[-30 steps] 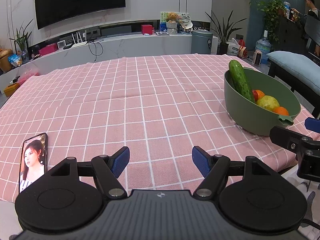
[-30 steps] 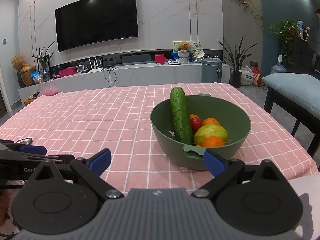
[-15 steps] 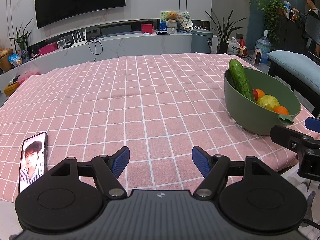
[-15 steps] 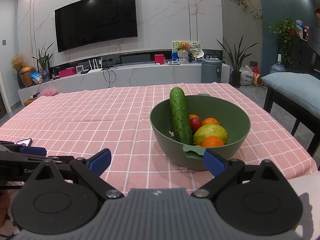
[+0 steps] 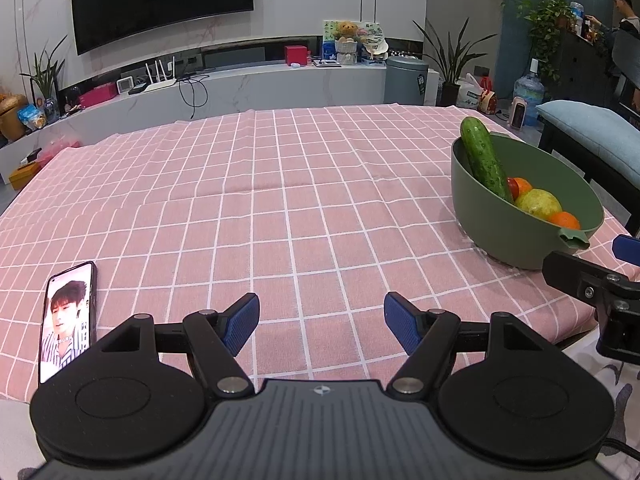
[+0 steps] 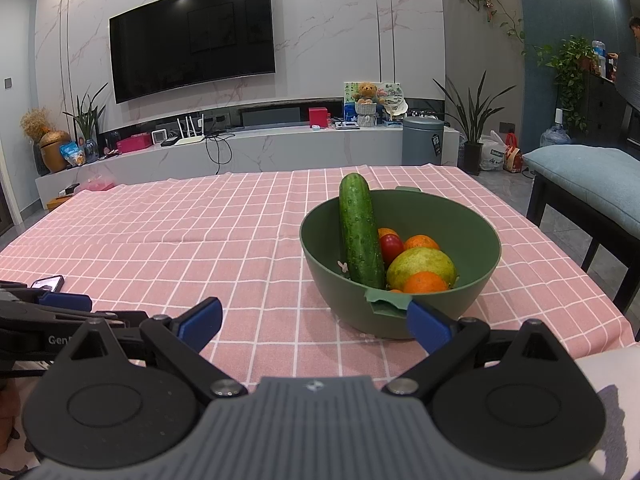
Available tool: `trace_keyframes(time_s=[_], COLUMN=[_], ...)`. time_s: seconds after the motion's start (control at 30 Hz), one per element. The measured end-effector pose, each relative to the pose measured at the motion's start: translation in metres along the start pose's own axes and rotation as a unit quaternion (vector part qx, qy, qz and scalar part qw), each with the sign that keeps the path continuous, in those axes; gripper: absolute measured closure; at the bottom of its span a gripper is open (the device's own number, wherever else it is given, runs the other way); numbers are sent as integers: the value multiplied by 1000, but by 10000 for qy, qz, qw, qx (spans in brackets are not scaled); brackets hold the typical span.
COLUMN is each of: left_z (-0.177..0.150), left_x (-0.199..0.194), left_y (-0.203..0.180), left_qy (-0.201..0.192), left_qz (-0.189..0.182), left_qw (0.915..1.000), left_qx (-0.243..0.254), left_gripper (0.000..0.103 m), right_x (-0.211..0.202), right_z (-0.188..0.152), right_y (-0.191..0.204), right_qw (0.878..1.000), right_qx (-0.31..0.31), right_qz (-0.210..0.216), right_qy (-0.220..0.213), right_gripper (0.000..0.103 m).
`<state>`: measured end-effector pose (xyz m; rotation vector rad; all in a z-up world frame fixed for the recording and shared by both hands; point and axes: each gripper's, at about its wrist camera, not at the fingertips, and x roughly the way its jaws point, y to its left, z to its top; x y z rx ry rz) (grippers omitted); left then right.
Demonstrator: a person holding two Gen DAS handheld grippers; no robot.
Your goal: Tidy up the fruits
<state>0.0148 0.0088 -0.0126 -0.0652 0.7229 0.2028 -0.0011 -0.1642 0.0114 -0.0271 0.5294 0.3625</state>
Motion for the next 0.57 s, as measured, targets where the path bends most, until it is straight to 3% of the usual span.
trace_keyframes(time_s=[0.57], left_z=[2], left_x=[-3], left_y=[2], left_qy=[-79], left_qz=[64], left_qw=[9999], left_qx=[51], left_gripper=[19], right_x=[0], right_z=[0], right_y=[0], right_qw=[10000], right_qx=[-3], right_qz=[-4], right_qy=[3], right_gripper=[8])
